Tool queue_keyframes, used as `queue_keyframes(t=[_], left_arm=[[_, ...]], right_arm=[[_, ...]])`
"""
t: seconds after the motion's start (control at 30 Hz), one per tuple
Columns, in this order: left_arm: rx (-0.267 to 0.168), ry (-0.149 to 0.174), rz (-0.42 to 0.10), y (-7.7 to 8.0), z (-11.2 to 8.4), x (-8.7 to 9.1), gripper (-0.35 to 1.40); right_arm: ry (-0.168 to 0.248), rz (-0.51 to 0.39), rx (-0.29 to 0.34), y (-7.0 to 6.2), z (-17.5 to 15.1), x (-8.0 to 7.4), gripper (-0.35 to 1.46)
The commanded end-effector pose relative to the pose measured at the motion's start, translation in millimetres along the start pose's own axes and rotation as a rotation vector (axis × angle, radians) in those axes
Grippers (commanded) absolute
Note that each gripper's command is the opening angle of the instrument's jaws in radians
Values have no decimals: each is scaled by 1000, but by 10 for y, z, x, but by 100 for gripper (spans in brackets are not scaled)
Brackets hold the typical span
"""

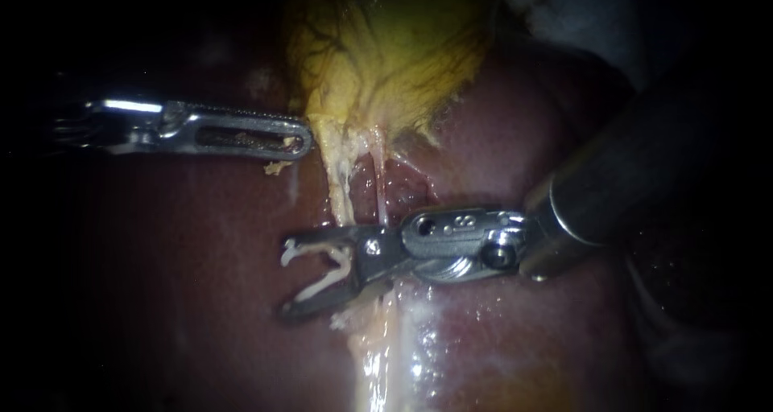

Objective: Clipping second clip left tube

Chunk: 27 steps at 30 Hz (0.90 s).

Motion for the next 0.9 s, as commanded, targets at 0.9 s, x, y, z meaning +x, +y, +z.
queue_keyframes(t=[0.9], left_arm=[[29, 13, 0, 8, -22, -6, -35]], right_arm=[[-21, 136, 52, 23, -79, -10, 53]])
